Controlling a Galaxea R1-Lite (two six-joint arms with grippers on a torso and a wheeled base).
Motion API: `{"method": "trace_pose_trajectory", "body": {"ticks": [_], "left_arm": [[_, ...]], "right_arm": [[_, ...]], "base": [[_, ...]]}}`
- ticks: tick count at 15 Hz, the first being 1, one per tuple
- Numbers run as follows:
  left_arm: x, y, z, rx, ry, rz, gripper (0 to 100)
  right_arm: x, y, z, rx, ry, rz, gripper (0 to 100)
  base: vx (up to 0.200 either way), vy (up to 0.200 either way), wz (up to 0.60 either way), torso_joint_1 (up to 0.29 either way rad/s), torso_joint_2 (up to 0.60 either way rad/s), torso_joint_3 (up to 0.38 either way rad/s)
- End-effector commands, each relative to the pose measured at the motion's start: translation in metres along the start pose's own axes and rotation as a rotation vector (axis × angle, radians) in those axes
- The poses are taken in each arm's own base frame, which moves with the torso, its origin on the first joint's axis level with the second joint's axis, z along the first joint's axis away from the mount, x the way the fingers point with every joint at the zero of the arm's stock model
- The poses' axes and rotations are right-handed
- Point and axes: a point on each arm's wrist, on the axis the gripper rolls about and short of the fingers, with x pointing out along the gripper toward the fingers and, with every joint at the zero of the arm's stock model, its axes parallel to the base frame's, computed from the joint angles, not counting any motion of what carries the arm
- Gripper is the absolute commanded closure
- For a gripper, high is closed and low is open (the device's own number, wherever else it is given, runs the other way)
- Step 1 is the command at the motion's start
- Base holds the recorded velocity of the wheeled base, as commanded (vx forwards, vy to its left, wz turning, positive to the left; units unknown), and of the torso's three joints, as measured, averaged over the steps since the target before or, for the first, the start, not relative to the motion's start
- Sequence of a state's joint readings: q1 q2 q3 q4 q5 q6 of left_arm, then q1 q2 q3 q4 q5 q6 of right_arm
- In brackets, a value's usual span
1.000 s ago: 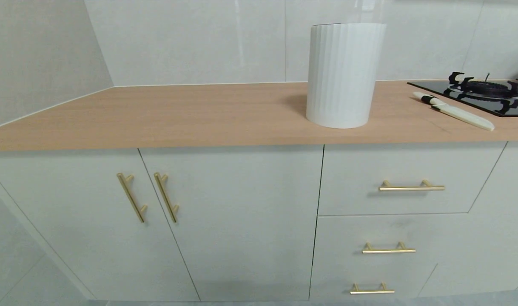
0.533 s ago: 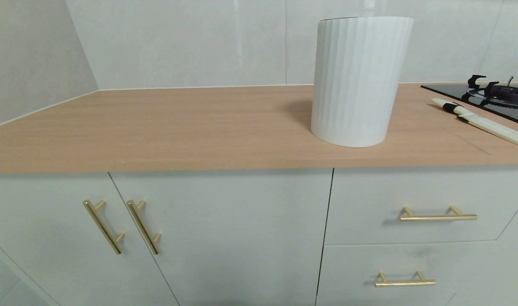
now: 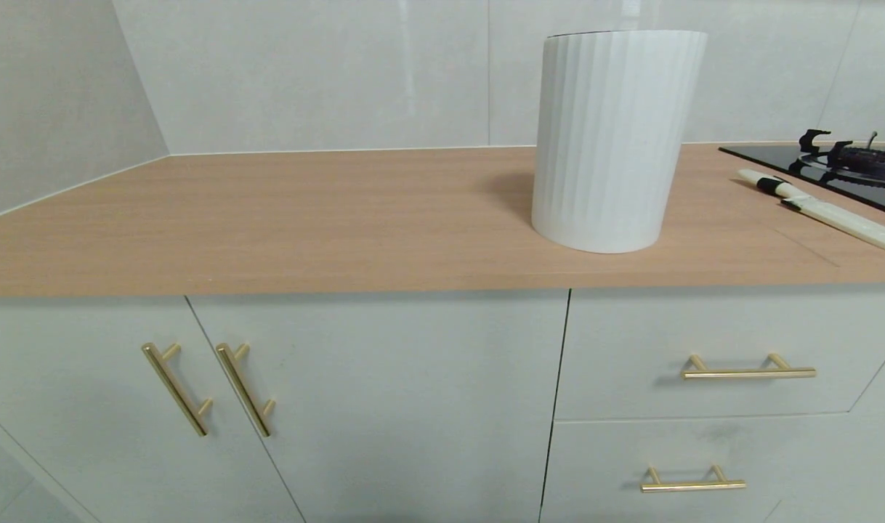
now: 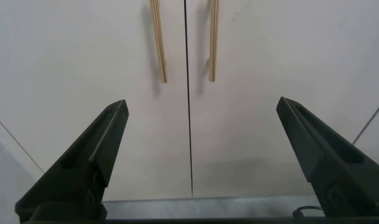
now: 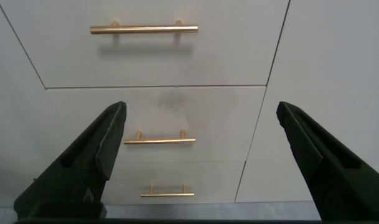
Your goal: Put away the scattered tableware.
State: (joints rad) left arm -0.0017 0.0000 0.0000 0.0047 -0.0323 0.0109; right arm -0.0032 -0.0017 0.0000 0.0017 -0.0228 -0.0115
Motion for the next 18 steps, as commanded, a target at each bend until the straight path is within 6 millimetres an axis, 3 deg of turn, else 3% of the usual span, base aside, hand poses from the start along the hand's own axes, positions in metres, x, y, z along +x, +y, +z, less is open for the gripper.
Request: {"method": "trace_pose_trajectory", "body": {"ticks": [1, 11, 18], "left_arm": [[0.0000, 0.0000, 0.0000, 0.000, 0.000, 0.000, 0], [0.0000, 0.0000, 0.0000, 0.000, 0.000, 0.000, 0], [0.0000, 0.0000, 0.0000, 0.000, 0.000, 0.000, 0]], "right_arm": [[0.0001, 0.0000, 0.0001, -0.001, 0.002, 0.001, 0], [0.0001, 0.0000, 0.0001, -0.001, 0.002, 0.000, 0], [0.0001, 0.0000, 0.0001, -0.001, 0.002, 0.000, 0]], "base": [[0.000, 0.000, 0.00, 0.000, 0.00, 0.000], [0.000, -0.180, 0.00, 0.002, 0.00, 0.002], [0.000, 0.000, 0.00, 0.000, 0.00, 0.000]]}}
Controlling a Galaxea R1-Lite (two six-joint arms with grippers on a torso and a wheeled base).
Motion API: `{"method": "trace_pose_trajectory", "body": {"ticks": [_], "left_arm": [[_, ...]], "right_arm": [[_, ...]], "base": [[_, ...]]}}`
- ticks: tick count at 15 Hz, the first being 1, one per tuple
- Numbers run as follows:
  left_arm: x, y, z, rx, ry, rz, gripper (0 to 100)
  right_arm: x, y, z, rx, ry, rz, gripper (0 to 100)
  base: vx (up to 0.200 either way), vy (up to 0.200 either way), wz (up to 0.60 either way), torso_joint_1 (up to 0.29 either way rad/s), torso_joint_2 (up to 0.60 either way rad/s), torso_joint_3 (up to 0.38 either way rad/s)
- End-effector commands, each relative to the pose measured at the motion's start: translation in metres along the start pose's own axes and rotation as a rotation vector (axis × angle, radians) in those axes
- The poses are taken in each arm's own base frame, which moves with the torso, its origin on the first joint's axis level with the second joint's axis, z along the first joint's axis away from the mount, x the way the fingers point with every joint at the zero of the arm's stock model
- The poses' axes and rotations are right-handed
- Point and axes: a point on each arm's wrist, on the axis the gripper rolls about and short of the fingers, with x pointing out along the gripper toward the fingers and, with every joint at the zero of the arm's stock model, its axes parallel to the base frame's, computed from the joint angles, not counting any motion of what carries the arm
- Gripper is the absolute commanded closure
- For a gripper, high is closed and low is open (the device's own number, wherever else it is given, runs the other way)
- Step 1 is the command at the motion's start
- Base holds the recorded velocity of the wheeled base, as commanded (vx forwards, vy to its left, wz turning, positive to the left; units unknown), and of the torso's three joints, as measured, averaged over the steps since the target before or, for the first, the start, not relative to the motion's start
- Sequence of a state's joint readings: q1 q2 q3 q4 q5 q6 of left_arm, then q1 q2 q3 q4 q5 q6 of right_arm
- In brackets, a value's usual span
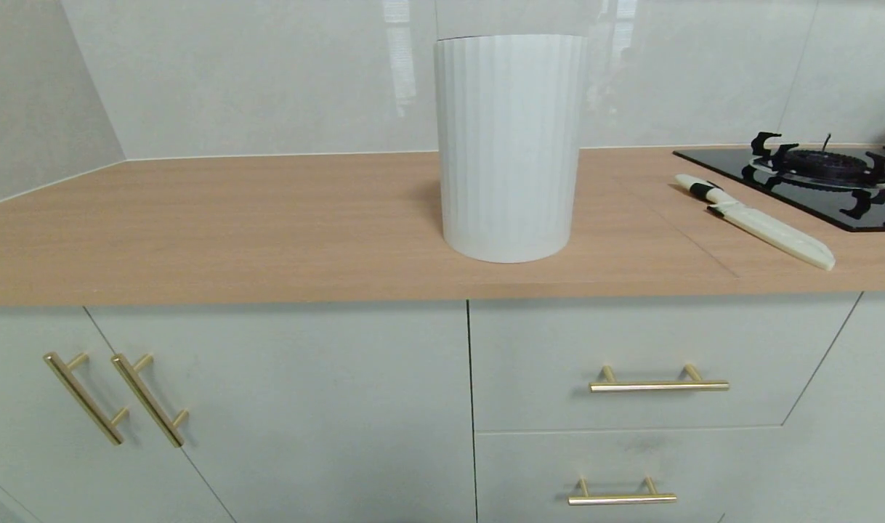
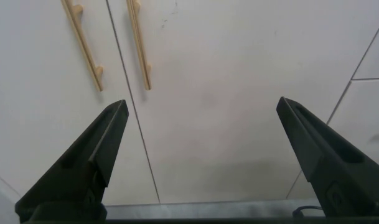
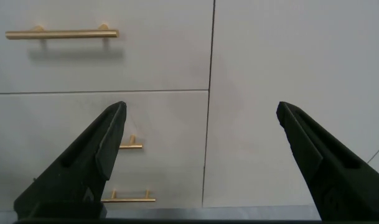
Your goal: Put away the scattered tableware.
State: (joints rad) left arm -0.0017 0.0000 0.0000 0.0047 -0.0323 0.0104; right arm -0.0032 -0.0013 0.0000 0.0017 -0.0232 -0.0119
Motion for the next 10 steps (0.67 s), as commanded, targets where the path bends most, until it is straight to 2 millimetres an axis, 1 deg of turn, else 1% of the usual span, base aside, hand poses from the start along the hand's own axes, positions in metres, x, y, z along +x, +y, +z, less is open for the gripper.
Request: {"method": "trace_pose_trajectory", "body": {"ticks": [1, 10], "left_arm": [[0.0000, 0.0000, 0.0000, 0.000, 0.000, 0.000, 0], [0.0000, 0.0000, 0.0000, 0.000, 0.000, 0.000, 0]], "right_arm": [[0.0001, 0.0000, 0.0000, 0.000, 0.001, 0.000, 0], [0.0001, 0.0000, 0.0000, 0.000, 0.001, 0.000, 0]], "base": [[0.000, 0.000, 0.00, 0.000, 0.00, 0.000], [0.000, 0.000, 0.00, 0.000, 0.00, 0.000]]}}
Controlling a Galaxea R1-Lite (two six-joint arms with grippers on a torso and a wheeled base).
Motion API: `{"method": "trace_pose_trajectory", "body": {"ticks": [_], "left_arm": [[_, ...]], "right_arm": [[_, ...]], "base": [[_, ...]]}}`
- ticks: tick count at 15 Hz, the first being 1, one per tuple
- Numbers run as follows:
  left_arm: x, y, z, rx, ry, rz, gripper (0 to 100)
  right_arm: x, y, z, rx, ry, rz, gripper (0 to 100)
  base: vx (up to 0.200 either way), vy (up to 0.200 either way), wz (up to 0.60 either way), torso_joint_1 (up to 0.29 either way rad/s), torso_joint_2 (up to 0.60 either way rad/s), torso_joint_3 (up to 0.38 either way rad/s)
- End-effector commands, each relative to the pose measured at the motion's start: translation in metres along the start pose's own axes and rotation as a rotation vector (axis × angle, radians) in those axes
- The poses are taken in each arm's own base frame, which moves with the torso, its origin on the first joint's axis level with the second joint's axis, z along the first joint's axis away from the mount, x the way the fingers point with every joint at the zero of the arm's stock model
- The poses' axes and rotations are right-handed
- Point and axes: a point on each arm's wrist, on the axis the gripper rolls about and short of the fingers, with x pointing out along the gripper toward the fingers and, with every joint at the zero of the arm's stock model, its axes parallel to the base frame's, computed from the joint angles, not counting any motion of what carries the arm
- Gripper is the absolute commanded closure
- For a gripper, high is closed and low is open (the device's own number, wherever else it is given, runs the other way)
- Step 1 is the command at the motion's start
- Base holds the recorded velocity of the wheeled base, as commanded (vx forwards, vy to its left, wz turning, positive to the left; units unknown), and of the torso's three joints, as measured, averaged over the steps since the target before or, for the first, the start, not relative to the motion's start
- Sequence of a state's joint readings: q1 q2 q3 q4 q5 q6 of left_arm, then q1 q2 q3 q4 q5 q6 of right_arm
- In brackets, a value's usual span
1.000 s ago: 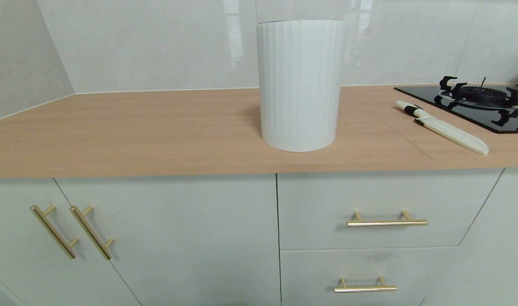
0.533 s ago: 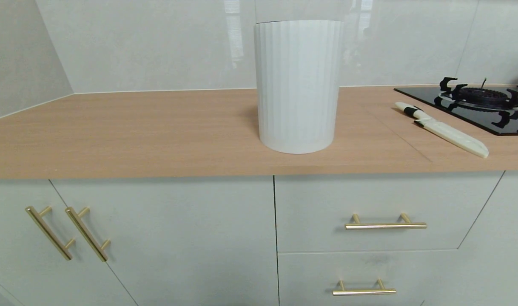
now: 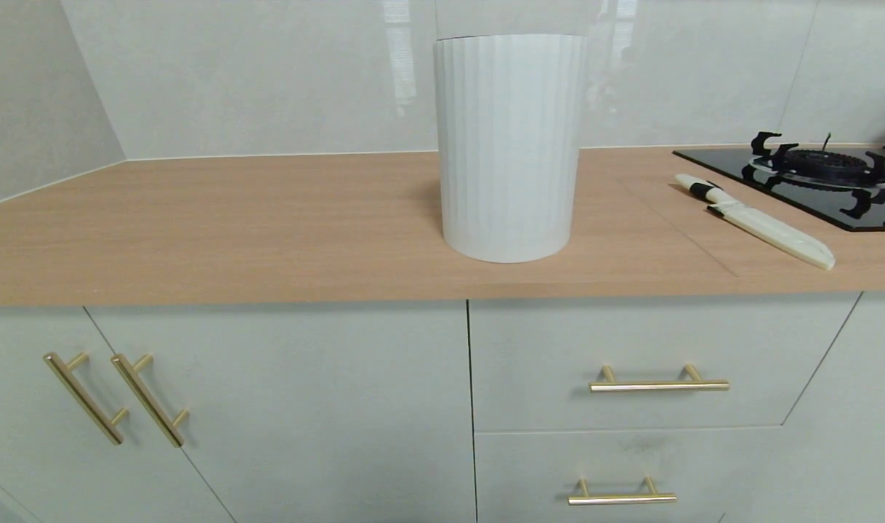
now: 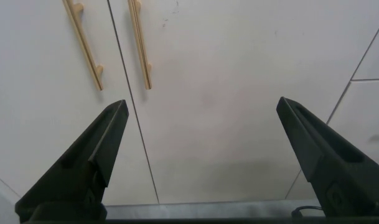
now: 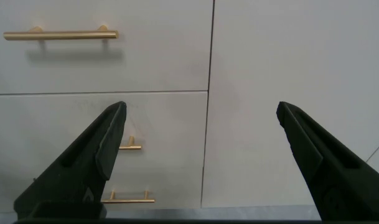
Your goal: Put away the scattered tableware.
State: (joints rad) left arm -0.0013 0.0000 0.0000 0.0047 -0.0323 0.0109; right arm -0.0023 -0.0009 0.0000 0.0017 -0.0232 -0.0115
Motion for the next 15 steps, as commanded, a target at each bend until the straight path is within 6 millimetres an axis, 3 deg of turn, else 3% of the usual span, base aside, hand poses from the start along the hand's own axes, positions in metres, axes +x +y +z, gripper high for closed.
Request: {"method": "trace_pose_trajectory", "body": {"ticks": [1, 6, 15], "left_arm": [[0.0000, 0.0000, 0.0000, 0.000, 0.000, 0.000, 0], [0.0000, 0.0000, 0.0000, 0.000, 0.000, 0.000, 0], [0.0000, 0.0000, 0.0000, 0.000, 0.000, 0.000, 0]], "right_arm": [[0.0001, 0.0000, 0.0000, -0.001, 0.001, -0.001, 0], [0.0001, 0.0000, 0.0000, 0.002, 0.001, -0.002, 0], [0.0001, 0.0000, 0.0000, 0.002, 0.001, -0.002, 0]], "base": [[0.000, 0.000, 0.00, 0.000, 0.00, 0.000], [0.000, 0.000, 0.00, 0.003, -0.05, -0.041], [0.000, 0.000, 0.00, 0.089, -0.42, -0.328]]}}
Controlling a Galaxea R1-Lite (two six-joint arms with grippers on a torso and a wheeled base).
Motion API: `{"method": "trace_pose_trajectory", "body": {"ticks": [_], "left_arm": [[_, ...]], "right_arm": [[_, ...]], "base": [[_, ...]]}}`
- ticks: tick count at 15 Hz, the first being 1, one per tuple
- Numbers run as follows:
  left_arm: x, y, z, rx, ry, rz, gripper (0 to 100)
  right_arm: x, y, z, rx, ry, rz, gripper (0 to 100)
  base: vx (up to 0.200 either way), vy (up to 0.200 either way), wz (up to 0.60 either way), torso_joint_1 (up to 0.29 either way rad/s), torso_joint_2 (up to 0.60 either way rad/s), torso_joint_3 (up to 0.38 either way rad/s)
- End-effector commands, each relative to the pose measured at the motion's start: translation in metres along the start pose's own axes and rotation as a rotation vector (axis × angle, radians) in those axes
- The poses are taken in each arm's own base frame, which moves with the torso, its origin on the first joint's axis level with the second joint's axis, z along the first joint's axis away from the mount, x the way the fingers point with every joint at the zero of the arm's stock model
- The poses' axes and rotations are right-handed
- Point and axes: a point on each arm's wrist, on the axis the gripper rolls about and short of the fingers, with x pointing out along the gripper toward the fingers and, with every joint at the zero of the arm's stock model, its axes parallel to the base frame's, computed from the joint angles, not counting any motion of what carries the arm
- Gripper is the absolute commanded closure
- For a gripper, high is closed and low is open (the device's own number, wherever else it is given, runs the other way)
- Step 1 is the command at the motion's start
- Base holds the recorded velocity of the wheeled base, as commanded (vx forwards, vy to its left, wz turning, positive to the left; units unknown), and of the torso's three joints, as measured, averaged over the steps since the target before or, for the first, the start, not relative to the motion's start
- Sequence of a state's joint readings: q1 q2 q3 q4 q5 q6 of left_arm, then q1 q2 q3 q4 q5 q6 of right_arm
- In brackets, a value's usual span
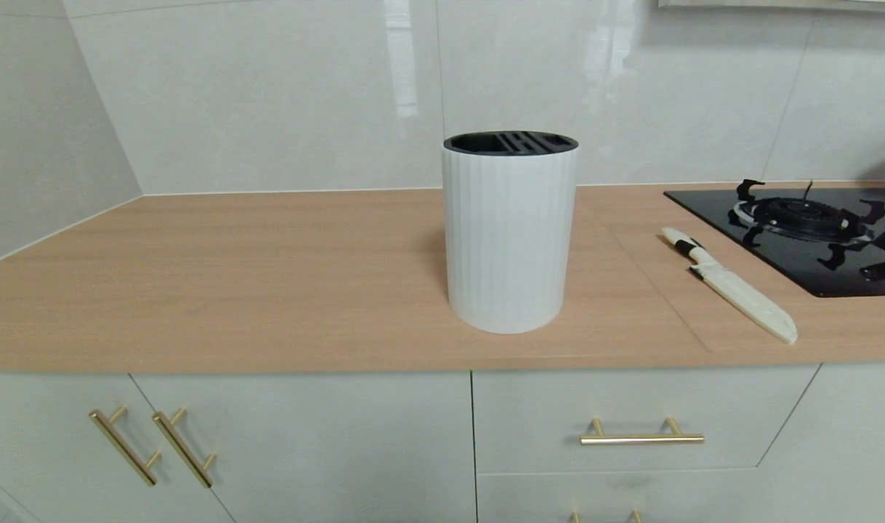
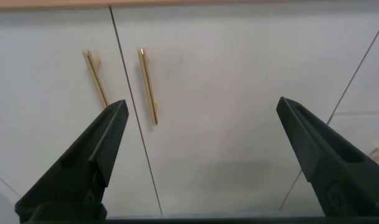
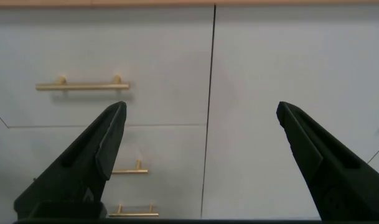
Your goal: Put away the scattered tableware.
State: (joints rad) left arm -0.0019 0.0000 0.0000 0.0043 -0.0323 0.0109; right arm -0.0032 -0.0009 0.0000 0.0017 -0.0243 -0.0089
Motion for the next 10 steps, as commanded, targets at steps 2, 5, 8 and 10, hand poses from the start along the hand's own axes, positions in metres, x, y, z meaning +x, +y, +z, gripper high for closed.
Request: {"method": "trace_pose_trajectory", "body": {"ticks": [2, 5, 8, 10], "left_arm": [[0.0000, 0.0000, 0.0000, 0.000, 0.000, 0.001, 0], [0.0000, 0.0000, 0.0000, 0.000, 0.000, 0.001, 0], [0.0000, 0.0000, 0.0000, 0.000, 0.000, 0.001, 0], [0.0000, 0.0000, 0.0000, 0.000, 0.000, 0.001, 0]], "right_arm": [[0.0001, 0.0000, 0.0000, 0.000, 0.001, 0.000, 0], [0.0001, 0.0000, 0.0000, 0.000, 0.001, -0.002, 0], [0.0001, 0.0000, 0.0000, 0.000, 0.001, -0.002, 0], [-0.0001, 0.0000, 0.0005, 0.000, -0.001, -0.002, 0]], "base": [[0.000, 0.000, 0.00, 0.149, -0.47, -0.320], [0.000, 0.000, 0.00, 0.168, -0.48, -0.310], [0.000, 0.000, 0.00, 0.181, -0.50, -0.312], [0.000, 0.000, 0.00, 0.198, -0.51, -0.303]]}}
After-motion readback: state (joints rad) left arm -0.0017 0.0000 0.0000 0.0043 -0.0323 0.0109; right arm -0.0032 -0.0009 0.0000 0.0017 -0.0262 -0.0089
